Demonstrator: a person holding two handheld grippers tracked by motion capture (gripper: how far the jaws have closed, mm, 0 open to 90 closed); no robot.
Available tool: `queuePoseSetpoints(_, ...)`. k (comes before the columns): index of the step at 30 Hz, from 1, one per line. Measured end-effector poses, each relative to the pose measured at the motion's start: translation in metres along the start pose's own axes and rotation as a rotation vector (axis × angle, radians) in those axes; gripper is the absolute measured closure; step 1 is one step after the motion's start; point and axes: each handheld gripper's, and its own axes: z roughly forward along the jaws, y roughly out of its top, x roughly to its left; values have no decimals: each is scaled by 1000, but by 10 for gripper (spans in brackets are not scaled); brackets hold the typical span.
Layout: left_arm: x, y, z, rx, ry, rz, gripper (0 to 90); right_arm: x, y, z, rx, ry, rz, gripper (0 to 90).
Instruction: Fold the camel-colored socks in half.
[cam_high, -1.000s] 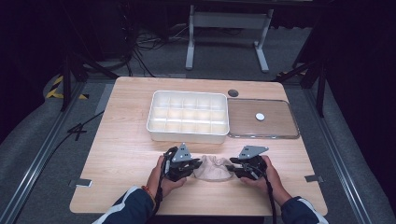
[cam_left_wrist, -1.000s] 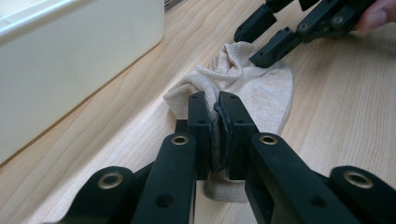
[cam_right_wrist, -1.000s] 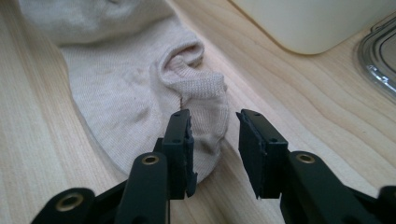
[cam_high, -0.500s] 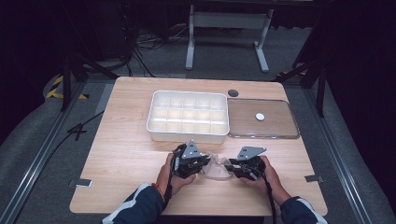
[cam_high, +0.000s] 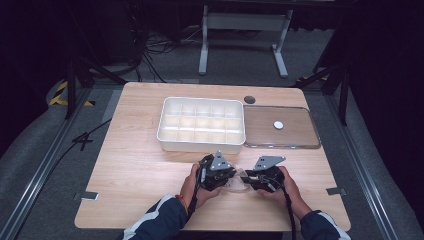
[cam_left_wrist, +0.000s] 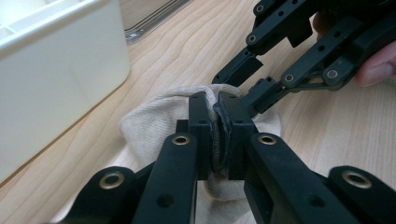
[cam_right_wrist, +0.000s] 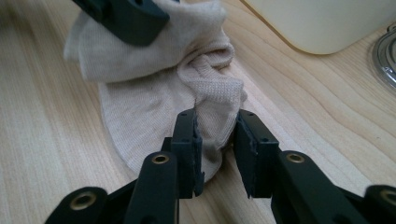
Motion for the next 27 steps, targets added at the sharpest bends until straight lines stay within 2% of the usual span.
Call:
queuePoseSetpoints(4,0,-3,6,-4,-5,-24,847,0,1,1,7,0,0,718)
queuePoseSetpoints(7,0,-3,11,3,-6,-12,846,1,1,1,10,1,0,729)
queuePoseSetpoints(8,-1,-3,12,-2,-7,-27,845,0,1,1,7,6,2,730)
queuePoseSetpoints(10,-1,-3,15,-5,-8,-24,842,0,1,1,5,8,5,735)
queuePoseSetpoints(15,-4,-2,17,-23,-16,-12,784,1,1,1,4,3,3,736)
queuePoseSetpoints(17,-5,-1,17,-32,-23,-10,786,0,0,1,2,4,5,736)
queuePoseSetpoints(21,-4,-2,19,-4,-28,-3,833,0,1,1,6,10,16,736)
queuePoseSetpoints(24,-5,-2,23,-6,-34,-15,837,1,3,2,11,-1,5,736)
queuePoseSetpoints(27,-5,-1,22,-12,-33,-17,776,0,2,2,10,7,19,736)
